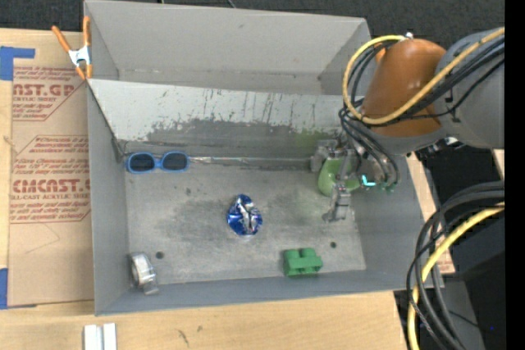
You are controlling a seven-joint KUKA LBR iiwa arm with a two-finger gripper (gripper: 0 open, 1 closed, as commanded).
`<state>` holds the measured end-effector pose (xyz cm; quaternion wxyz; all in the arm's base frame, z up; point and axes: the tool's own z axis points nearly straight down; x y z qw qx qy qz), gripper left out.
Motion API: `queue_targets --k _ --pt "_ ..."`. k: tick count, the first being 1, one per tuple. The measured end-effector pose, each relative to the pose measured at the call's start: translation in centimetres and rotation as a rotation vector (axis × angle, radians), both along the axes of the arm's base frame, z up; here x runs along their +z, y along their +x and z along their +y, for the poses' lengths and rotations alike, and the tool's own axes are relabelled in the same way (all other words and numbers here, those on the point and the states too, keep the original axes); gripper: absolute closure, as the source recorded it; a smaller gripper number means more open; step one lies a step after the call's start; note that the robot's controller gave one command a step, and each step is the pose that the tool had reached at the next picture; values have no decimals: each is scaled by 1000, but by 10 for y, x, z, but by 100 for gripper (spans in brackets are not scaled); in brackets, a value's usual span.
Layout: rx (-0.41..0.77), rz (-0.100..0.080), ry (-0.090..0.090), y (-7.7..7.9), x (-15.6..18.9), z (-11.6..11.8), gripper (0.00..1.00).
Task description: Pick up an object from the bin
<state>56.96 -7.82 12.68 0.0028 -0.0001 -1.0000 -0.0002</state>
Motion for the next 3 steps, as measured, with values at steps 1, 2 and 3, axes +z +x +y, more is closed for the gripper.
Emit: queue_targets --k 1,2,3 --pt "9 -9 -2 17 -59 -58 0" --pt "12 -8 -1 17 -57 -55 100" --pt "-26 -16 -2 9 74 -42 100"
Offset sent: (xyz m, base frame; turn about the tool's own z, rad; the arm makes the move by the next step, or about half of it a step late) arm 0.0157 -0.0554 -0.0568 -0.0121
